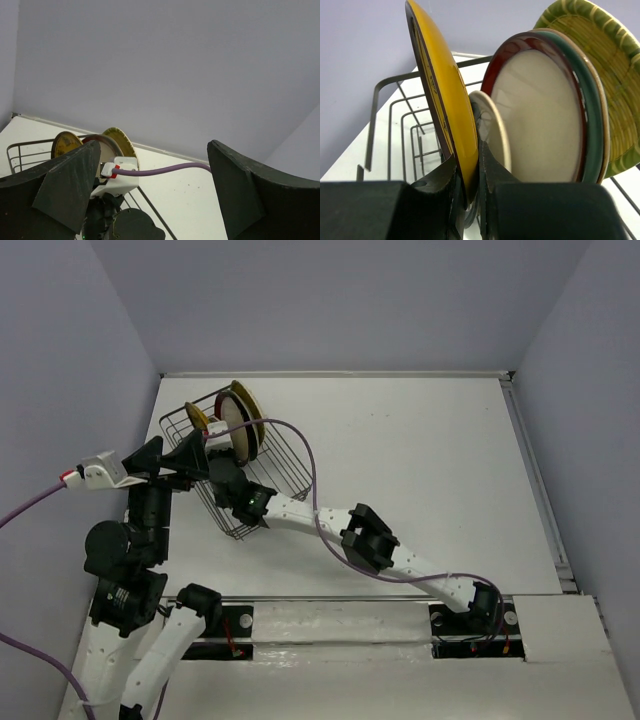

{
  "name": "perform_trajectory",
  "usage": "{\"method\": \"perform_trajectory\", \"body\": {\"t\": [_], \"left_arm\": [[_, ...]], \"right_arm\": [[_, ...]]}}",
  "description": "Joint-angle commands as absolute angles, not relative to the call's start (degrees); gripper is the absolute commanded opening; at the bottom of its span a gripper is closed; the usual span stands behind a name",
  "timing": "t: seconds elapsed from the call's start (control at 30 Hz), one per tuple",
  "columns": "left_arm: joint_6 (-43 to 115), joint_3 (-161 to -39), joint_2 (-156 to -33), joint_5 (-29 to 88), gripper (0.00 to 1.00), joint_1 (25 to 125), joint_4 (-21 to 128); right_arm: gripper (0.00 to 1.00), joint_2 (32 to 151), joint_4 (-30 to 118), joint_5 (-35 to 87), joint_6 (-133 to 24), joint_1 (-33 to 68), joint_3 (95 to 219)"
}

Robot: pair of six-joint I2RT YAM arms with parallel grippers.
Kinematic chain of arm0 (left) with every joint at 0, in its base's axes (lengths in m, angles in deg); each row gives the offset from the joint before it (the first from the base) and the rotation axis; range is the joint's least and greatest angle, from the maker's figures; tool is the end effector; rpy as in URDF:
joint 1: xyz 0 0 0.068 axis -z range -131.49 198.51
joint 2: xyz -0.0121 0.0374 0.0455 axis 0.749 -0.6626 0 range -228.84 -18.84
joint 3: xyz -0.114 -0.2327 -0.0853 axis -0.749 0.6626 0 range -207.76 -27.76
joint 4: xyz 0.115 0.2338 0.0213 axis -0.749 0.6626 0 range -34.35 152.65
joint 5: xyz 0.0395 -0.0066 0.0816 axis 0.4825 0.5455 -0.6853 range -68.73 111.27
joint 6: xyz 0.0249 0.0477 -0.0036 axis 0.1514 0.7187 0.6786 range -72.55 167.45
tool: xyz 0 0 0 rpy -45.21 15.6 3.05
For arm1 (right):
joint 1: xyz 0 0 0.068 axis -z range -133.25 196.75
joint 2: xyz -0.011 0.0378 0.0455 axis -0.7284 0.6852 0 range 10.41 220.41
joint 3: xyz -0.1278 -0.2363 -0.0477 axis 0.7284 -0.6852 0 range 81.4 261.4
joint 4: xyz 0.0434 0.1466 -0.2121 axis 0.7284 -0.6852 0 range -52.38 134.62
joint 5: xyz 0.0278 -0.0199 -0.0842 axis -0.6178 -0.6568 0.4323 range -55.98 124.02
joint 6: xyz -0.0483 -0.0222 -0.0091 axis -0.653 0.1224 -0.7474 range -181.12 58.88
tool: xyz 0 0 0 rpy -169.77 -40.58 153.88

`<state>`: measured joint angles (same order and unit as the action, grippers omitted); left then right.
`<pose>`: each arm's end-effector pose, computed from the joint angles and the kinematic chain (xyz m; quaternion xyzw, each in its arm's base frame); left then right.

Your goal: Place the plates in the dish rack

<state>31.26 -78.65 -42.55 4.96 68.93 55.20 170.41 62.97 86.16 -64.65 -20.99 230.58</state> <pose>0.0640 -0.0133 0.4350 -0.1023 0.5167 -0.1962 0.8271 0.2589 0.5586 0.2293 -0.0764 0.6737 0.1136 0.7262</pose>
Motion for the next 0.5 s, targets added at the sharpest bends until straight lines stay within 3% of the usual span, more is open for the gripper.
{"method": "perform_trajectory", "body": {"t": [0.0, 0.47], "left_arm": [[30.84, -77.86, -43.36, 5.80, 0.99, 68.19, 51.35], [31.01, -77.06, -43.36, 5.98, 0.99, 67.58, 51.08]], "right_arm": [[0.07, 169.22, 67.39, 87.72, -63.85, -20.40, 230.81], [0.07, 171.95, 60.36, 85.26, -55.67, -20.40, 231.69]]}}
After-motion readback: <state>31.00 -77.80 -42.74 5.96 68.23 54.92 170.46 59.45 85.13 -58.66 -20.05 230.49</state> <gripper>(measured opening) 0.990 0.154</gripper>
